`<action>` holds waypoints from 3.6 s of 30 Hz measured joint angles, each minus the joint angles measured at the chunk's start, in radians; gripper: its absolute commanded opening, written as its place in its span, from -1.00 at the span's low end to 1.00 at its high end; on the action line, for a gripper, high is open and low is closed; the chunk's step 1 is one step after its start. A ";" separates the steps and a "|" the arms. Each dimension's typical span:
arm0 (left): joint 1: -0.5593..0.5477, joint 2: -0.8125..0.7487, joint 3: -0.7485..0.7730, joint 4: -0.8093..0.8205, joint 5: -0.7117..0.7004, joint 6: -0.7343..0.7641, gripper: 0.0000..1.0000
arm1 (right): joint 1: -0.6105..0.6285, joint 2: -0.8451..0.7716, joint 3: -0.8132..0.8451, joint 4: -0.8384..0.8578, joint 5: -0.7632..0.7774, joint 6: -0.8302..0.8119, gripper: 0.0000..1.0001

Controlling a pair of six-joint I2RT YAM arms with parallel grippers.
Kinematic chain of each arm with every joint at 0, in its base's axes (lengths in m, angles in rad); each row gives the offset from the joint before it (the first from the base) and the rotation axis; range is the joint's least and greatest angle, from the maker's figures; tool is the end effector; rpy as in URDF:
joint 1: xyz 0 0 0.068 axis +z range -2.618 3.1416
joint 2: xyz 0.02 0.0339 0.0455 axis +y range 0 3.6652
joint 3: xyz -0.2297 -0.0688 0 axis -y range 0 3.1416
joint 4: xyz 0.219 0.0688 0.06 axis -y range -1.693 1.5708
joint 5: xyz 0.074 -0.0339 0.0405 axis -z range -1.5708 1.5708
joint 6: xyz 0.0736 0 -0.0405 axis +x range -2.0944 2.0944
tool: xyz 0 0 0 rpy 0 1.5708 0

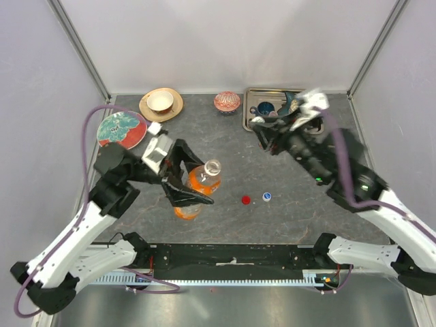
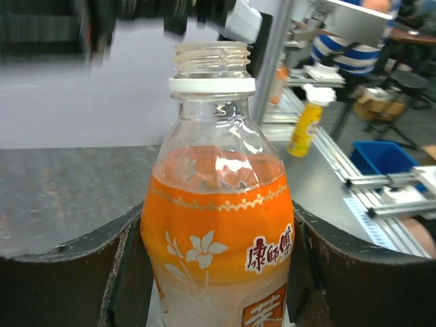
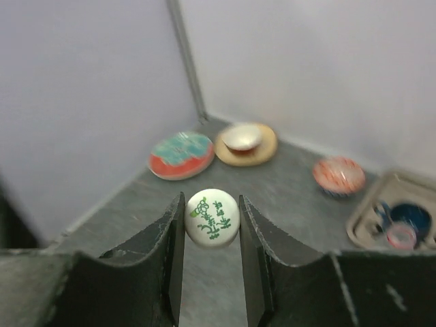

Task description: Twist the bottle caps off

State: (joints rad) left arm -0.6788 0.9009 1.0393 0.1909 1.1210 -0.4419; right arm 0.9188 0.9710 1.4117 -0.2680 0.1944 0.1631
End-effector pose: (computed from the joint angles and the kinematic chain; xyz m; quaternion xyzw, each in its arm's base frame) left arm 0.1034 -0.1686 0.4175 0.4876 0.4381 -0.6281 0.4193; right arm 0.1368 0.1558 0.4759 -0.1672 0.6227 0.3388 0.6852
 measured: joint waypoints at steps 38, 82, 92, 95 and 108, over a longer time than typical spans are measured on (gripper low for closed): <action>0.000 -0.373 -0.142 -0.346 -0.574 0.295 -0.09 | -0.101 0.722 -0.570 0.277 0.072 0.294 -0.15; -0.004 0.015 -0.061 -0.292 -0.434 0.311 -0.01 | -0.058 0.096 -0.110 0.032 -0.378 0.266 0.61; -0.009 0.020 -0.060 -0.288 -0.433 0.311 -0.01 | -0.037 0.101 -0.113 0.019 -0.382 0.253 0.24; -0.009 0.020 -0.060 -0.286 -0.434 0.310 -0.01 | -0.024 0.110 -0.113 0.019 -0.385 0.253 0.10; -0.011 0.013 -0.060 -0.293 -0.450 0.311 0.57 | -0.005 0.117 -0.113 0.041 -0.383 0.259 -1.00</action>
State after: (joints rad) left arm -0.6899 0.9142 0.9791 -0.1020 0.6708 -0.1314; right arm 0.9142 1.0885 1.2984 -0.2268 -0.1890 0.4225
